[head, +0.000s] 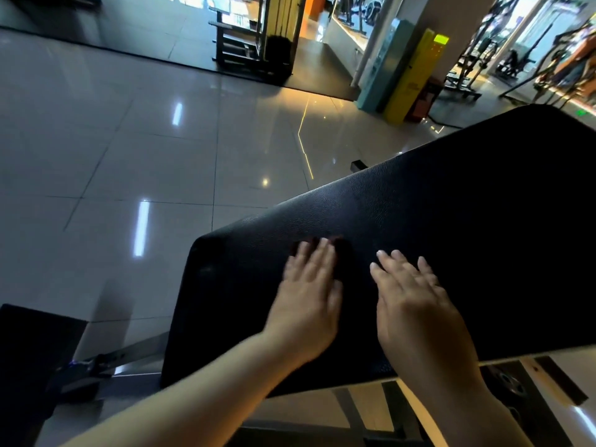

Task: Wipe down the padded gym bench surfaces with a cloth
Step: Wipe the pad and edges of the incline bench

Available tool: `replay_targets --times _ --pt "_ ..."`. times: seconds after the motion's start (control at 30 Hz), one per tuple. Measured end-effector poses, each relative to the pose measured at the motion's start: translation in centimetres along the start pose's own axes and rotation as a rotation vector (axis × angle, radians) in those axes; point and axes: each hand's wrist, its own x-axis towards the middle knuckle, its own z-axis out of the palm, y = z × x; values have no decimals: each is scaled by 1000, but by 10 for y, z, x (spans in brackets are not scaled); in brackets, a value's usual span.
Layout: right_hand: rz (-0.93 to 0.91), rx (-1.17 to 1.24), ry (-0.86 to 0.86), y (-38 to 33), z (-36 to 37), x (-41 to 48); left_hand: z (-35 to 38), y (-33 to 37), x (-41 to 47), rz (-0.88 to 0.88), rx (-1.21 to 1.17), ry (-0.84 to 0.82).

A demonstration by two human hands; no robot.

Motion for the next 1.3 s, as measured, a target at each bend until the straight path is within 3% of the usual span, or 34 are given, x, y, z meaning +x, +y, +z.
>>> replay_targets --times 0.07,0.13,0.3,0.37,0.47,0.53,0.6,0.7,0.77,0.83,0.93,1.1,1.2,1.3 --pt "11 -31 10 -3 1 0 -2 10 -33 194 -8 -47" --pt "-1 -68 11 -7 2 1 -5 -16 -41 260 49 -54" --pt "5 -120 -104 -24 11 2 -10 -79 -18 -179 -72 -43" --pt "2 -137 -115 -37 18 5 -9 -64 -28 -160 -69 -54" --pt "-46 -145 -139 -57 33 10 -12 -51 -66 76 -57 -83" --pt "-63 -143 -146 -65 39 13 -14 -78 -75 187 2 -103" --pt "-72 -156 -155 -69 42 15 -16 -115 -64 79 0 -79" --pt "-89 -179 -182 -72 47 17 -15 -136 -47 -271 -78 -40" --pt "-101 -187 -179 -77 51 19 -12 -117 -53 -254 -50 -51" --pt "-120 -182 -182 -85 55 23 -13 -99 -72 -95 -52 -63" --pt "-154 -175 -206 -94 64 29 -16 -131 -86 55 -9 -97" --pt "-182 -167 -233 -103 75 39 -12 -160 -69 -314 -121 -19" --pt "-200 -158 -253 -112 82 43 -9 -140 -91 -201 -122 -54" --pt "-218 -152 -265 -116 90 48 -14 -168 -100 -136 -98 -64"
